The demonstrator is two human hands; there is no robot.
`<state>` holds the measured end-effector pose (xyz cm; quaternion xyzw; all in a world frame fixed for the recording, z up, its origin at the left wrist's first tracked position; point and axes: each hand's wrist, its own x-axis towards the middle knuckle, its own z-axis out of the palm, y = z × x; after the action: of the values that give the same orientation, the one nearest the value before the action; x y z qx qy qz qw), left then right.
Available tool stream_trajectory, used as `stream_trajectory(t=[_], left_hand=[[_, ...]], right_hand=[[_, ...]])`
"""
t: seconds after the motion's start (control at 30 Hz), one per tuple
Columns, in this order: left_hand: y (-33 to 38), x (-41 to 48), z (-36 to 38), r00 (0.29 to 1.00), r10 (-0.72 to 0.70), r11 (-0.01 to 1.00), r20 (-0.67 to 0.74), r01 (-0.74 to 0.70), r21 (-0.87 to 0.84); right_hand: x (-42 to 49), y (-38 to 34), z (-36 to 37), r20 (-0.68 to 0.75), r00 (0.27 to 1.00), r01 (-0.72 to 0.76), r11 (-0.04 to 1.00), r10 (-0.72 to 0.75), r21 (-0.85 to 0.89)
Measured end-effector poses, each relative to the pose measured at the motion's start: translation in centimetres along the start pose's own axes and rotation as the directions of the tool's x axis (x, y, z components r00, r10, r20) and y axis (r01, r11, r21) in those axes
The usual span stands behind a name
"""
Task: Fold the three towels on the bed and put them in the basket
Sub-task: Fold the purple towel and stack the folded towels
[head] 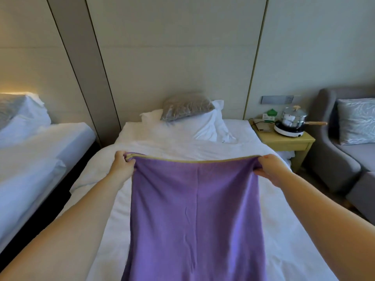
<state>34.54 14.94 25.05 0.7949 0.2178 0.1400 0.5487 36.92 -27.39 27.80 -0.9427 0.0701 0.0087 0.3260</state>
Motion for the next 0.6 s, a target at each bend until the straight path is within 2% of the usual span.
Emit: stream_trajectory(t=[0.03,0.07,0.1,0.17,0.3,0.43,0.53,0.6], left_hand=[[1.9,1.7,0.1,0.998,0.045,0.999,-0.040,-0.046,-0.012],[4.0,3.3,0.1,0.994,0.084,0.995,-0.076,-0.087,-0.043],[6.1,4.7,0.0,0.986,0.122,0.989,-0.113,-0.130,-0.073],[10.6,6.5,-0.6,0.956,0.215,0.967,-0.200,-0.237,-0.095],[18.7,7.4,-3.6,0.849,0.398,0.855,-0.348,-0.480,-0.195],[24.1,4.8,-8.0,0.782,0.487,0.739,-0.388,-0.606,-0.294],[25.1,1.4,-10.6,0.768,0.527,0.699,-0.363,-0.635,-0.328],[23.6,-1.6,-12.1,0.787,0.538,0.709,-0.302,-0.617,-0.342]], right_hand=[[1.6,-1.6,-1.2,-0.034,0.999,-0.020,0.970,0.029,0.243],[3.6,-2.8,-1.9,-0.134,0.989,0.005,0.898,0.060,0.440],[5.0,-4.4,-3.3,-0.176,0.982,0.037,0.836,0.072,0.547],[7.3,-6.9,-5.8,-0.267,0.963,0.143,0.761,0.041,0.632],[7.9,-11.9,-12.2,-0.483,0.875,0.379,0.664,-0.031,0.644],[5.4,-14.3,-17.3,-0.573,0.809,0.527,0.594,-0.133,0.607],[1.8,-14.2,-19.1,-0.609,0.777,0.555,0.630,-0.159,0.543],[-1.7,-12.5,-18.9,-0.601,0.772,0.529,0.733,-0.206,0.428]])
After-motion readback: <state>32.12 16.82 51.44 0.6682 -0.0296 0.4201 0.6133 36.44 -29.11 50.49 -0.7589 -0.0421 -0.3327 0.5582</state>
